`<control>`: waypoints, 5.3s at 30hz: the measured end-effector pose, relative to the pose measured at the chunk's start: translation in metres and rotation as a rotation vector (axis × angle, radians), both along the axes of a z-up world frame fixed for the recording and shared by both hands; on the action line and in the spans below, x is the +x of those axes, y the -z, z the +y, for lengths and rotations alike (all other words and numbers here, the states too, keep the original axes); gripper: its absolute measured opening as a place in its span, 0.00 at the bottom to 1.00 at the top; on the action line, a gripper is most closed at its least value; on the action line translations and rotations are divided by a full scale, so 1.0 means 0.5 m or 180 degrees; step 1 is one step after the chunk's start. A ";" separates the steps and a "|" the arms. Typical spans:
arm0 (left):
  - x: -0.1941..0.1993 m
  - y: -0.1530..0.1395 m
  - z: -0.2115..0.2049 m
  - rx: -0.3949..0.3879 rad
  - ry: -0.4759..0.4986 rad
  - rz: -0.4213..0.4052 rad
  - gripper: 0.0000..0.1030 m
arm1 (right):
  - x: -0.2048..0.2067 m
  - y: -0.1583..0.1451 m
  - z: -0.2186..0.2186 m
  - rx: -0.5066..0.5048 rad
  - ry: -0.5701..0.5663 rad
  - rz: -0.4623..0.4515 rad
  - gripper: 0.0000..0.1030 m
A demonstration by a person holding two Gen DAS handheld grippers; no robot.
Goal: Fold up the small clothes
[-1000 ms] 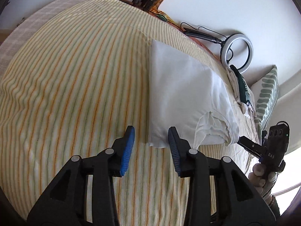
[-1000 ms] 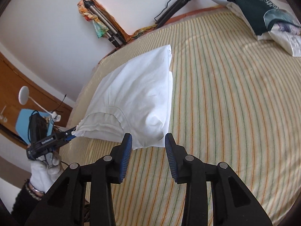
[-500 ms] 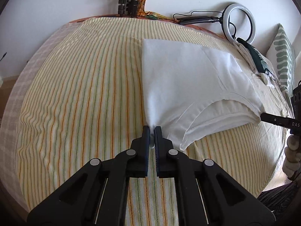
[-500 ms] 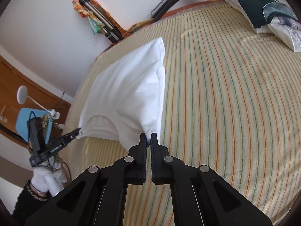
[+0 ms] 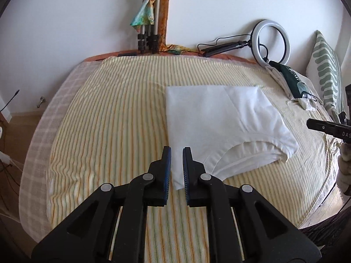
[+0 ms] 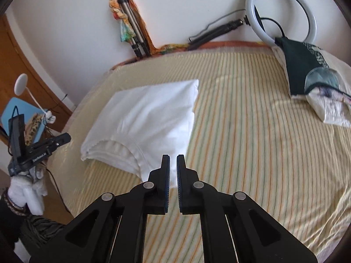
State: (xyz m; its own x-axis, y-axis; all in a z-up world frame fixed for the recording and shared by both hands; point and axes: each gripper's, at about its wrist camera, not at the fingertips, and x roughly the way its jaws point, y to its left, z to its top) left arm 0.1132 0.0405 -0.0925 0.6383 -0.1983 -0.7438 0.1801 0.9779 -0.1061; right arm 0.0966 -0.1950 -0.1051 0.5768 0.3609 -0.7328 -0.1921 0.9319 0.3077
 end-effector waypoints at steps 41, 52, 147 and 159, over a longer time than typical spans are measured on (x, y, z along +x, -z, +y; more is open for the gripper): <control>0.317 0.133 -0.082 -0.0367 0.0156 0.0343 0.09 | 0.329 0.116 0.109 -0.0385 -0.0264 0.0200 0.05; 0.295 0.132 -0.056 -0.0024 0.0030 0.0240 0.12 | 0.314 0.110 0.018 -0.0611 0.0096 0.0240 0.05; 0.199 -0.111 -0.628 -0.0891 0.1452 -0.0191 0.08 | -0.015 -0.138 -0.408 -0.0684 0.0810 -0.0493 0.06; 0.339 -0.124 -0.821 -0.0817 0.1532 -0.0609 0.08 | 0.107 -0.174 -0.590 -0.0944 0.1089 -0.0832 0.06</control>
State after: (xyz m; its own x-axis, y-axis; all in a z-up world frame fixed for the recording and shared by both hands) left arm 0.2828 -0.3698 -0.0307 0.5499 -0.6585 -0.5137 0.6377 0.7283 -0.2508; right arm 0.1500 -0.4902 -0.0179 0.8027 -0.0815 -0.5908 0.1036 0.9946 0.0034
